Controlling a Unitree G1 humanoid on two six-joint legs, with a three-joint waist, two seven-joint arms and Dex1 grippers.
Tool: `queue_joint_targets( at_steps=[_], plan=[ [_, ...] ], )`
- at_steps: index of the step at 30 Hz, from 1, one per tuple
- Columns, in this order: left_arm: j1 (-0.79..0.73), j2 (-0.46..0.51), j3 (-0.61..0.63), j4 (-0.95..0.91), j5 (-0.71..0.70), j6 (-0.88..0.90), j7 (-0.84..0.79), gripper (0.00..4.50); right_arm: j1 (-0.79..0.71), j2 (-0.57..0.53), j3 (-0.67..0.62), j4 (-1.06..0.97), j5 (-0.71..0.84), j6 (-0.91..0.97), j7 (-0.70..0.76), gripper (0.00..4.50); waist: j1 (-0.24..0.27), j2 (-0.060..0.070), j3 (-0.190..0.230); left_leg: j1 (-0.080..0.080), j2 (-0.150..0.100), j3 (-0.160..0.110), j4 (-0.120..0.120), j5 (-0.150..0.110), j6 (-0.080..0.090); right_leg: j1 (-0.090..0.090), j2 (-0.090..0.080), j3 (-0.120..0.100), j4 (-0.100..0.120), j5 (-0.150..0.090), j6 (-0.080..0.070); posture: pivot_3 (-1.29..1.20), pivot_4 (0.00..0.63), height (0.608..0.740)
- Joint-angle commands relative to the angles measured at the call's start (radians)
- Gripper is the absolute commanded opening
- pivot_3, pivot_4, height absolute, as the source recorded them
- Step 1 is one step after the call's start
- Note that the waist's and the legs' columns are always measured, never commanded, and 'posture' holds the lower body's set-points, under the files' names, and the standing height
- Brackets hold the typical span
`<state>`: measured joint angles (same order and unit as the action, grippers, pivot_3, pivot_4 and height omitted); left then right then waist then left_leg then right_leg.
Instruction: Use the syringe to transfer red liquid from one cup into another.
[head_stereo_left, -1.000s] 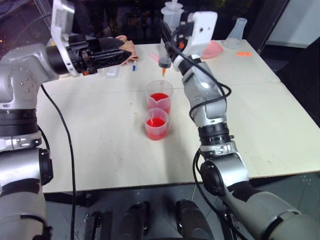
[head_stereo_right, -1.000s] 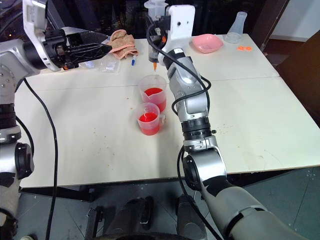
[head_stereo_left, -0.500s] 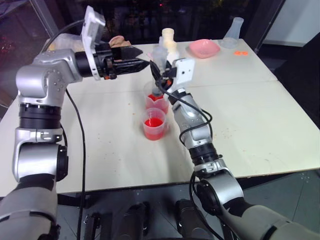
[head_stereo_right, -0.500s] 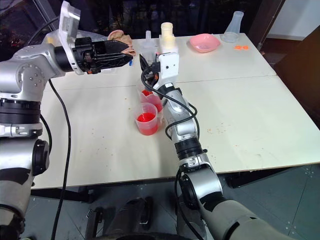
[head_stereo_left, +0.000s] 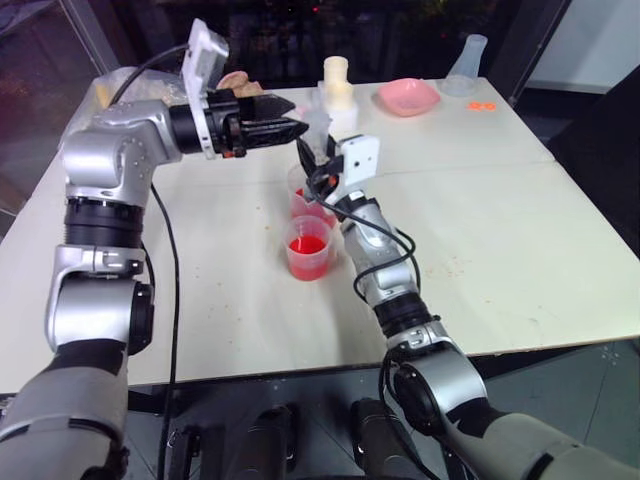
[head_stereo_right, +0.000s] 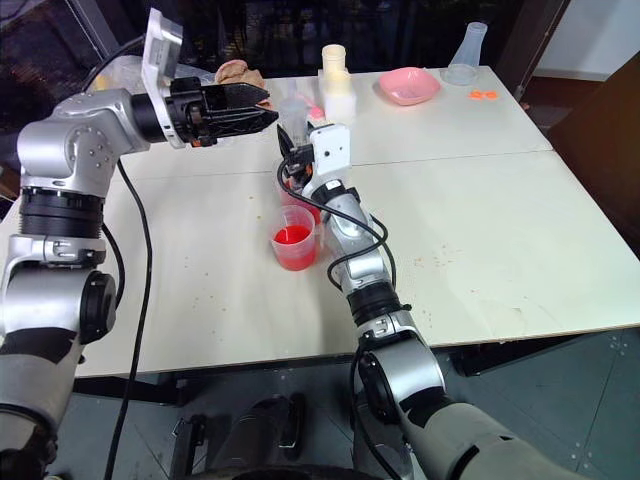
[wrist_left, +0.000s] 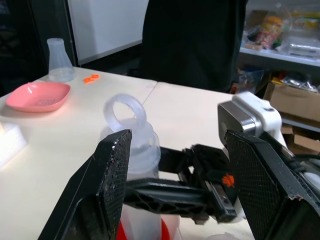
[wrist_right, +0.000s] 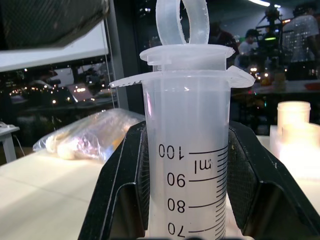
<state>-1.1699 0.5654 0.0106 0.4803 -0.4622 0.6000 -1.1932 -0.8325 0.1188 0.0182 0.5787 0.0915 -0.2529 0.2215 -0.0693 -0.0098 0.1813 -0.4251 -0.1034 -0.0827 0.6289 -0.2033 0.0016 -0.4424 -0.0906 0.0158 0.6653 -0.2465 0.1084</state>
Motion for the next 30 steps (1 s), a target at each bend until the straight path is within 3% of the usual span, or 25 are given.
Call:
queue_joint_targets(
  at_steps=[1,14,30],
  plan=[
    [-0.045,-0.009,0.007,0.012,0.009,-0.023,-0.008,3.09,-0.006,0.012,0.016,-0.023,-0.011,-0.031,0.0,1.41,-0.001,0.0,0.0,0.0,0.0,0.0,0.0,0.0,0.0,0.0,0.0,0.0,0.0,0.0,0.0,0.0,0.15,0.74],
    [-0.031,-0.083,0.02,0.042,0.022,-0.012,0.024,3.09,0.019,0.016,0.038,-0.044,-0.031,-0.029,-0.005,1.41,0.0,0.0,0.0,0.0,0.0,0.0,0.0,0.0,0.0,0.0,0.0,0.0,0.0,0.0,0.0,0.0,0.15,0.74],
    [-0.021,-0.032,0.063,-0.002,-0.001,0.029,0.025,3.09,0.018,0.012,0.031,-0.059,-0.023,-0.012,-0.009,1.41,0.0,0.0,0.0,0.0,0.0,0.0,0.0,0.0,0.0,0.0,0.0,0.0,0.0,0.0,0.0,0.0,0.15,0.74]
  ],
)
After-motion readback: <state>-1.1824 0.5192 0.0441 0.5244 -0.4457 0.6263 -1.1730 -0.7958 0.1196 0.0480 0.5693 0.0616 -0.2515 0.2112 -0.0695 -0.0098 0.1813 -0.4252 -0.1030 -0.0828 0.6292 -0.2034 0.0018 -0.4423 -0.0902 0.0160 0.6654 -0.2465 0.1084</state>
